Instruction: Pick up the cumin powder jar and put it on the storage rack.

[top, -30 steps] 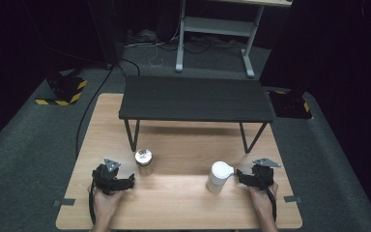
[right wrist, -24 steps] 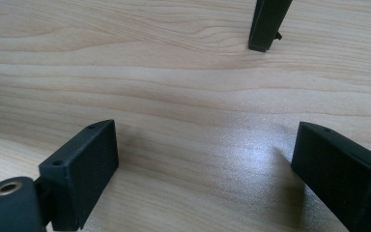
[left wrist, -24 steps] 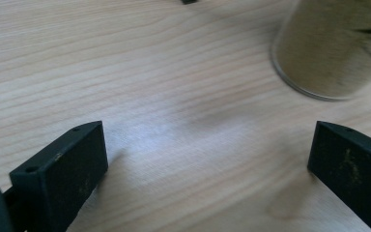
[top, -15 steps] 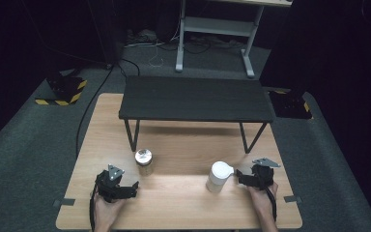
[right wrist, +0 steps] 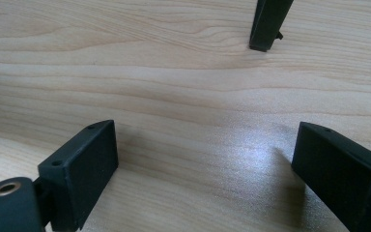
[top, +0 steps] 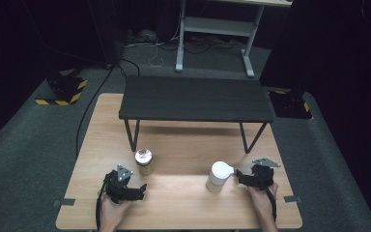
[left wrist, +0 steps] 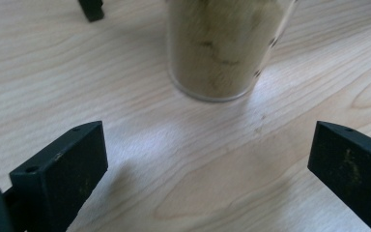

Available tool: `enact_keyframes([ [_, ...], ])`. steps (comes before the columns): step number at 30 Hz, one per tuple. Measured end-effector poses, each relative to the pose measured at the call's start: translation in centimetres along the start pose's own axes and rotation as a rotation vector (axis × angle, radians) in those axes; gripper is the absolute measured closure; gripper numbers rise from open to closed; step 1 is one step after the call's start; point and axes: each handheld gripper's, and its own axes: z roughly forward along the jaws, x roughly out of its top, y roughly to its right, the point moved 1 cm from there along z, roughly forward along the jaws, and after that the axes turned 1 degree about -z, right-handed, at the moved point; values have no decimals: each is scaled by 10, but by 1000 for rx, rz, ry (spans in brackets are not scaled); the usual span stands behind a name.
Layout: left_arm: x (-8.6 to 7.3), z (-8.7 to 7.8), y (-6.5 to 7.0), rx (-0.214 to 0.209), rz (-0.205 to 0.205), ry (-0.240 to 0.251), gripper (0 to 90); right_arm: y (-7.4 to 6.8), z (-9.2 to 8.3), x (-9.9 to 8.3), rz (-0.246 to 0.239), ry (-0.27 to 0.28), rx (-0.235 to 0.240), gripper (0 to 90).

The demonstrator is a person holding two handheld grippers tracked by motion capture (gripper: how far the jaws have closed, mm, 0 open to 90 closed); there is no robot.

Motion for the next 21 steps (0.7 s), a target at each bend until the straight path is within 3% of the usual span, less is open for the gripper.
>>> enact_keyframes([
  [14, 30, 13, 9, -5, 32, 4, 12, 0, 0, 0, 0, 1, 1, 89],
  [17, 35, 16, 9, -11, 21, 5, 28, 0, 0, 0, 0, 1, 1, 90],
  [21, 45, 20, 13, 15, 20, 4, 36, 0, -1, -1, -1, 1, 7, 95],
])
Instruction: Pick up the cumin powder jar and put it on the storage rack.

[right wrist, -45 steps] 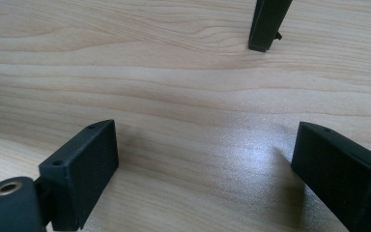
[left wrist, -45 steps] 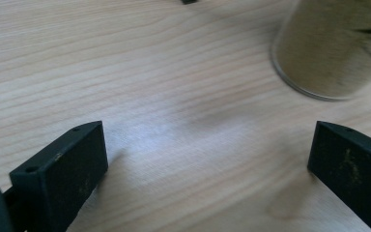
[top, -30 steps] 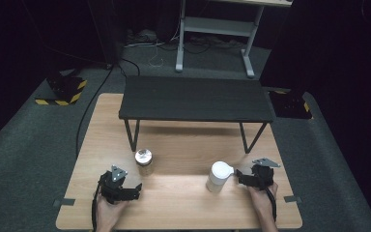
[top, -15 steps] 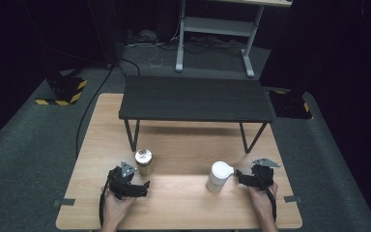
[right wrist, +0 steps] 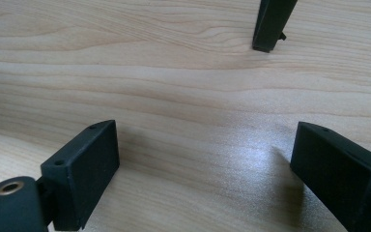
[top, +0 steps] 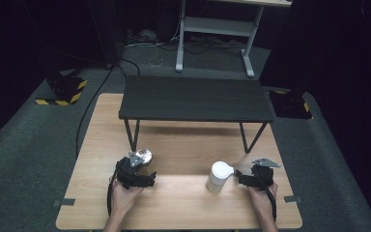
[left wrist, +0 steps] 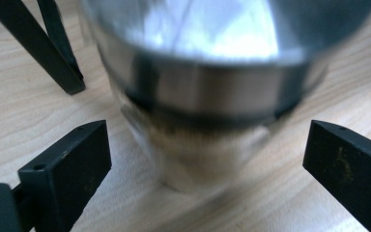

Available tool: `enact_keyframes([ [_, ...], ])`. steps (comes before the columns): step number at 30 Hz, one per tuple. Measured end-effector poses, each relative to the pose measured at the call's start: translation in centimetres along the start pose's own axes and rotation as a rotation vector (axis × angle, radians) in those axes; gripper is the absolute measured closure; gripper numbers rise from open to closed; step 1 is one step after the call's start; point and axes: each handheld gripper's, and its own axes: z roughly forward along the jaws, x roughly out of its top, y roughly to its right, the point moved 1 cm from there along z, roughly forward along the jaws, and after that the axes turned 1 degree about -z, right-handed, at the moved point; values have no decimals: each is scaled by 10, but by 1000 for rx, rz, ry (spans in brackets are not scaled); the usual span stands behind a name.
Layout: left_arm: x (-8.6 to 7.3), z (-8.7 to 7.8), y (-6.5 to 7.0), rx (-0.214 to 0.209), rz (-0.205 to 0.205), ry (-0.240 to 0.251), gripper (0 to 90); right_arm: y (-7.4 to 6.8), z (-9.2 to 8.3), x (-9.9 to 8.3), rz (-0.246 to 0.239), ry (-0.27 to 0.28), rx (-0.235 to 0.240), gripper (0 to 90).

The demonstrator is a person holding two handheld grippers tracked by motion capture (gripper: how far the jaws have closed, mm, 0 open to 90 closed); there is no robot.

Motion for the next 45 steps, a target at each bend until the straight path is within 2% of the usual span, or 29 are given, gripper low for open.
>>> enact_keyframes([
  [8, 9, 8, 2, 17, -1, -12, 51, 0, 0, 0, 0, 1, 0, 96],
  [12, 12, 11, 3, 27, 5, -26, 83, 0, 0, 0, 0, 1, 1, 96],
  [15, 14, 14, 6, 56, 14, -35, 109, 0, 0, 0, -3, 2, 1, 97],
  [21, 14, 16, 7, 70, 18, -39, 156, 0, 0, 0, -2, 1, 1, 97],
  [24, 14, 16, 7, 68, 16, -38, 171, 0, 0, 0, 1, 0, 0, 97],
  [31, 16, 17, 10, 68, 41, -35, 222, 0, 0, 0, 0, 0, 0, 97],
  [40, 15, 16, 8, 47, 37, -23, 299, 0, 0, 0, 1, 0, -1, 98],
  [45, 13, 16, 6, 39, 27, -15, 310, 0, 0, 0, 1, 0, -1, 98],
])
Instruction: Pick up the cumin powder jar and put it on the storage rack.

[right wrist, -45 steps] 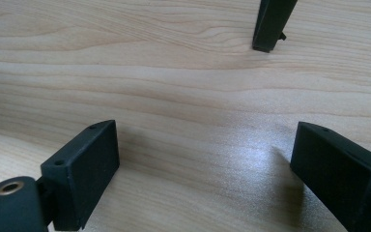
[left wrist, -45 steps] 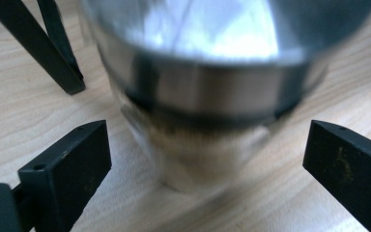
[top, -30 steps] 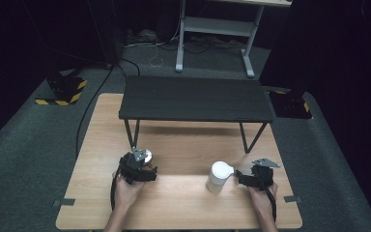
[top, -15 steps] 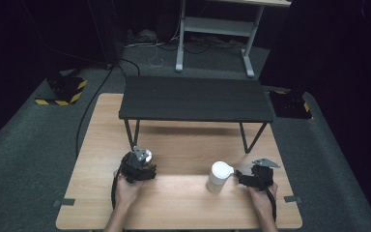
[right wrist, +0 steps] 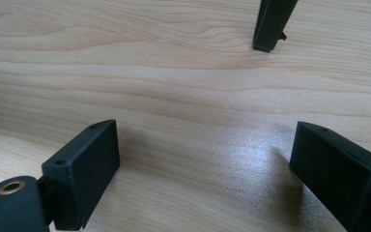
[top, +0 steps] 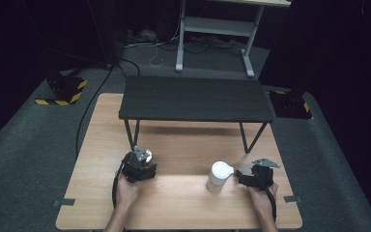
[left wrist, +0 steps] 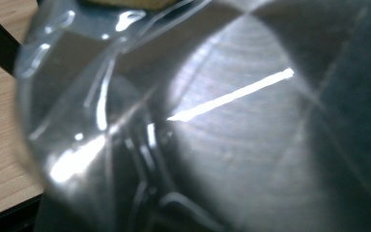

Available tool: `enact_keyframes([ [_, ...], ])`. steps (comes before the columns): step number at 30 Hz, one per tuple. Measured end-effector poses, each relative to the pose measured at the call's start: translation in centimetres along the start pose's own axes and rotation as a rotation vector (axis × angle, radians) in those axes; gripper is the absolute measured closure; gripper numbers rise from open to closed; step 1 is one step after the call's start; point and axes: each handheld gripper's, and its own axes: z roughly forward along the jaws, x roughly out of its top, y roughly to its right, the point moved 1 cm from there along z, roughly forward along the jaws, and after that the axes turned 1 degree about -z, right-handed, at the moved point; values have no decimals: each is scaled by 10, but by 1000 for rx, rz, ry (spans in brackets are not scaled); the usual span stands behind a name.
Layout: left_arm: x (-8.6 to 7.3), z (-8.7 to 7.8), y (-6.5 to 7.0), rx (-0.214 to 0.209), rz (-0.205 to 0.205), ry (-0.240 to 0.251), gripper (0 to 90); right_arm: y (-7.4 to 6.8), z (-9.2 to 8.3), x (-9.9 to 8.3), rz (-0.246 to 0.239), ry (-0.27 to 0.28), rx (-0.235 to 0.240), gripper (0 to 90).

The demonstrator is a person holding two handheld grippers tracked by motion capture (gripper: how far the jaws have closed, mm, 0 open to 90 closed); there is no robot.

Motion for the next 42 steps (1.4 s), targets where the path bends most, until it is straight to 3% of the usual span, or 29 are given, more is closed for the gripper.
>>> enact_keyframes([
  [11, -1, -2, 4, 10, 19, 3, 316, 0, 0, 0, 0, 0, 0, 98],
  [23, 6, -12, 1, -7, 32, -13, 316, 1, 0, 0, -5, -2, 5, 85],
  [36, 28, -32, 2, -58, 82, -33, 316, 1, 1, 1, -10, -3, 8, 76],
  [39, 27, -33, 4, -66, 51, -9, 316, 1, 1, 1, -10, -3, 8, 75],
  [40, 34, -37, 2, -74, 91, -31, 316, 1, 1, 1, -11, -4, 9, 72],
  [42, 38, -41, 1, -87, 95, -31, 316, 1, 1, 1, -12, -4, 10, 71],
])
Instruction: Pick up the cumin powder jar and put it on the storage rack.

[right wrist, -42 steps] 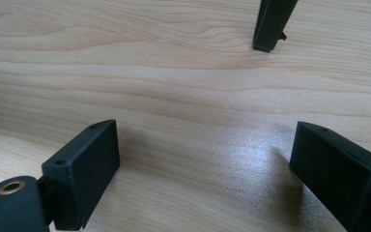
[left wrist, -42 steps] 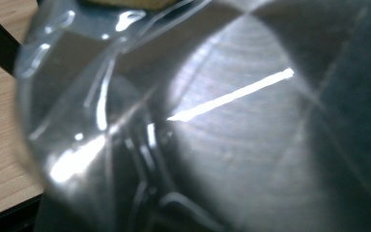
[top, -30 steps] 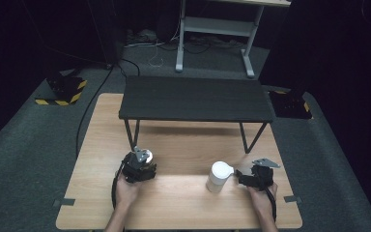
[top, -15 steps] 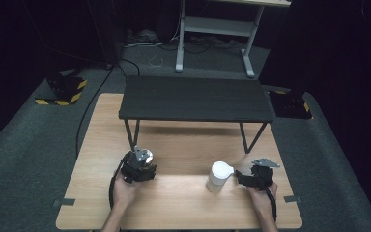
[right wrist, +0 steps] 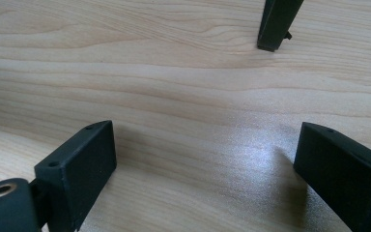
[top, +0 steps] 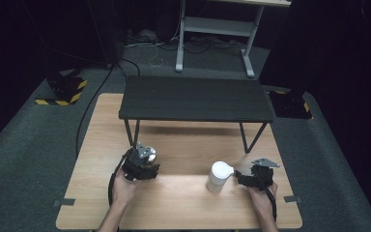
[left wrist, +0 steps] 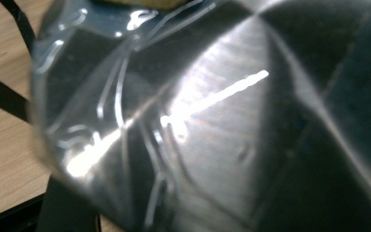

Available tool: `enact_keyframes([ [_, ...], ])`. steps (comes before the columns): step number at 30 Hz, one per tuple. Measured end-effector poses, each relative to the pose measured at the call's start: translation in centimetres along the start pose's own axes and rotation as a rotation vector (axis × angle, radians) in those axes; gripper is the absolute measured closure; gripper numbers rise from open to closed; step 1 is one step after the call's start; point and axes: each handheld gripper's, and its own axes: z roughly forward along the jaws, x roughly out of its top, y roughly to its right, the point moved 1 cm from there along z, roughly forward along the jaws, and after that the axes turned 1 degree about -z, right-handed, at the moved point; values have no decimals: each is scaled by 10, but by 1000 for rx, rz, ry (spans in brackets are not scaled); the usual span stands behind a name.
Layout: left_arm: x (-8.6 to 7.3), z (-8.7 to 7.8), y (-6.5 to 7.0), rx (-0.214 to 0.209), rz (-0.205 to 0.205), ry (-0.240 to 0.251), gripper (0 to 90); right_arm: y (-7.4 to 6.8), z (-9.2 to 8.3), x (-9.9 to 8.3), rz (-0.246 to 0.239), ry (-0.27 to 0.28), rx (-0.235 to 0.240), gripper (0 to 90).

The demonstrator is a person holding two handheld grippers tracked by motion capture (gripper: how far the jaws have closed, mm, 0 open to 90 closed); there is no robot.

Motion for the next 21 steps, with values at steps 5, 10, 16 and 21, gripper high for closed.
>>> enact_keyframes([
  [5, 5, -6, 3, -39, -44, 44, 316, 0, 0, 0, 1, 0, 0, 71],
  [10, 23, -16, 0, -62, 39, 2, 316, 0, 0, 0, 1, 0, -2, 73],
  [16, 35, -25, 2, -85, 52, 9, 317, -1, 0, 0, 3, 0, -5, 72],
  [21, 51, -35, 1, -95, 84, 9, 317, -1, 0, 0, 2, 0, -5, 72],
])
